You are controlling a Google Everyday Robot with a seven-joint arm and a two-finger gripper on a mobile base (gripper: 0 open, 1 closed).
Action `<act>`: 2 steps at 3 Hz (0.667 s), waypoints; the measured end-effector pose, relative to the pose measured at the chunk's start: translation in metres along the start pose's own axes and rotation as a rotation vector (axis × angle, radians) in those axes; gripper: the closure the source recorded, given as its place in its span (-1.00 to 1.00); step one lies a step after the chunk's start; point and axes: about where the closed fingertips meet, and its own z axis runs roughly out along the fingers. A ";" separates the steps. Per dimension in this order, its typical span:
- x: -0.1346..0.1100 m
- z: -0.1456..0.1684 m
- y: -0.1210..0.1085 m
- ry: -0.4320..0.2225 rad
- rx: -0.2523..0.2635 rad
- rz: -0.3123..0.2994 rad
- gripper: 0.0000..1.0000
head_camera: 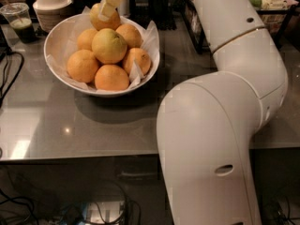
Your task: Pick orange from white bowl
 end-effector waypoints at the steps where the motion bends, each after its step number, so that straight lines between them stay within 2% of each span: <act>1: 0.002 0.004 -0.005 0.028 0.053 0.006 -0.74; 2: 0.010 0.008 -0.002 0.045 0.086 0.030 -0.74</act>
Offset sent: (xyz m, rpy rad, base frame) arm -0.0075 -0.0101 -0.0266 0.0117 -0.0662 -0.1541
